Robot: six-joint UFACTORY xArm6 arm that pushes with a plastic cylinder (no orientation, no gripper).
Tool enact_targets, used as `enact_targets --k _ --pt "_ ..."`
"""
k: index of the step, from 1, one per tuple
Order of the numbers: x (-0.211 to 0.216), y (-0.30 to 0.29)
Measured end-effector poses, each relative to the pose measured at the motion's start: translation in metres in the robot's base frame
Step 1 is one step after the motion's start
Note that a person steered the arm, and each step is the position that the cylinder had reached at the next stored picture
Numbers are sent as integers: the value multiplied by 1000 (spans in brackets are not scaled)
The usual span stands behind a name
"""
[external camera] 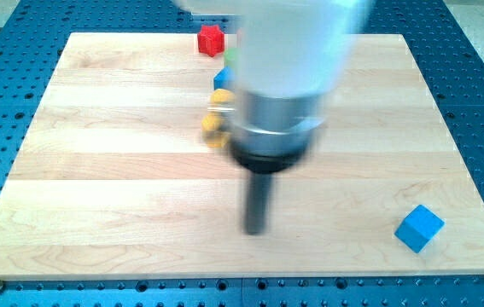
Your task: Push the hexagon above the blue cube
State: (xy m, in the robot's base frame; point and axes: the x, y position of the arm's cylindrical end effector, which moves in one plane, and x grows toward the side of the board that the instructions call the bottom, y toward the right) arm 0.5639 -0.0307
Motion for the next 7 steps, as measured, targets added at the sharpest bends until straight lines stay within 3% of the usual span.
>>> enact_targets --k 1,2,3,4,5,7 --pt "-69 -55" --pt "-124 -56" --pt "-147 -5" --pt "-98 107" --pt "-63 181" --pt "-71 228"
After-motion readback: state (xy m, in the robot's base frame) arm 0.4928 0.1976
